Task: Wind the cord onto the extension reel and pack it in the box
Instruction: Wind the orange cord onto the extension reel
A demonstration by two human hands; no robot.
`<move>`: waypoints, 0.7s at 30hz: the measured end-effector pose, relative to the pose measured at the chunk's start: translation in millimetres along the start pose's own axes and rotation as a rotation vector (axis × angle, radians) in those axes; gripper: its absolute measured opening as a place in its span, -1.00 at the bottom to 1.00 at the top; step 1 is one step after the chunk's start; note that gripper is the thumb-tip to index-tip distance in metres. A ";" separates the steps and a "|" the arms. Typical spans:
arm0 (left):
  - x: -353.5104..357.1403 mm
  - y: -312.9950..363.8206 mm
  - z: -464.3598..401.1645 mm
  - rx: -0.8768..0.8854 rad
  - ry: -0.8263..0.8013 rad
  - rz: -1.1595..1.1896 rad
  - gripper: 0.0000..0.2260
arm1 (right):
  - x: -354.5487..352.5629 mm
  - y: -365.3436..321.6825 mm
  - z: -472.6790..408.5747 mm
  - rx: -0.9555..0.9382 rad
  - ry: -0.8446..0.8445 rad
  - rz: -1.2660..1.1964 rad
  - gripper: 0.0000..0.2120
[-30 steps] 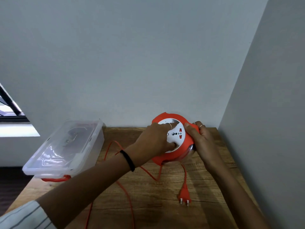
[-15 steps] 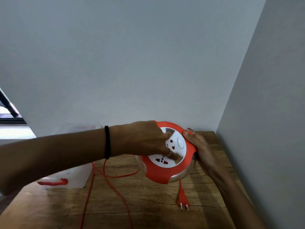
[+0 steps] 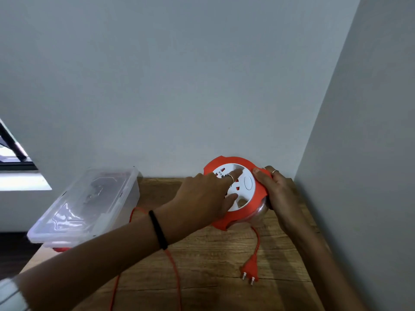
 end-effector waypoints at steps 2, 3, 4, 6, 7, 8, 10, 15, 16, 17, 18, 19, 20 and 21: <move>4.0 1.5 -4.0 -0.055 -0.021 0.032 -0.44 | 2.3 -1.8 0.9 -0.013 0.005 0.021 -0.78; 5.9 1.9 -6.4 -0.078 -0.041 0.057 -0.42 | 2.4 -0.8 0.7 -0.014 0.004 0.026 -0.79; 7.0 2.4 -8.5 -0.102 -0.064 0.096 -0.39 | 2.5 0.2 0.5 -0.013 -0.001 0.027 -0.79; 10.9 3.7 -13.0 -0.146 -0.106 0.186 -0.36 | 2.6 2.0 0.3 -0.016 -0.003 0.034 -0.79; 13.0 4.5 -15.2 -0.158 -0.117 0.224 -0.35 | 2.1 3.5 -0.2 -0.016 -0.006 0.037 -0.78; 14.3 5.9 -16.8 -0.163 -0.117 0.256 -0.35 | 1.6 4.3 0.1 -0.016 -0.009 0.038 -0.79; 15.6 7.4 -19.1 -0.155 -0.094 0.289 -0.36 | 1.1 5.4 0.9 -0.005 -0.011 0.058 -0.82; 7.6 -1.0 -21.0 0.025 -0.073 0.171 -0.42 | 1.4 5.2 1.4 0.028 -0.019 0.002 -0.81; 4.8 -3.0 -20.4 0.081 -0.094 0.120 -0.43 | 1.9 5.2 0.5 0.052 -0.045 -0.018 -0.79; 2.0 -5.4 -20.1 0.144 -0.127 0.066 -0.44 | 2.5 3.8 -0.3 0.079 -0.073 -0.029 -0.78; -1.2 -8.5 -21.1 0.219 -0.171 0.009 -0.45 | 2.2 3.8 -1.4 0.106 -0.100 -0.033 -0.74; -5.1 -12.1 -22.8 0.303 -0.221 -0.062 -0.45 | 1.8 4.8 -2.8 0.133 -0.123 -0.031 -0.67; -10.0 -15.7 -24.7 0.388 -0.268 -0.152 -0.45 | 1.0 5.6 -3.4 0.151 -0.145 -0.015 -0.59; -15.3 -19.2 -26.3 0.468 -0.302 -0.257 -0.46 | 1.1 4.6 -3.1 0.158 -0.162 -0.001 -0.57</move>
Point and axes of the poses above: each hand's wrist, its own z-axis away from the middle knuckle, its own x-axis out of the palm, y = z × x, the point moved 1 cm from there along -z, towards the middle knuckle, and after that the axes turned 3 degrees about -z, right-handed, at the moved point
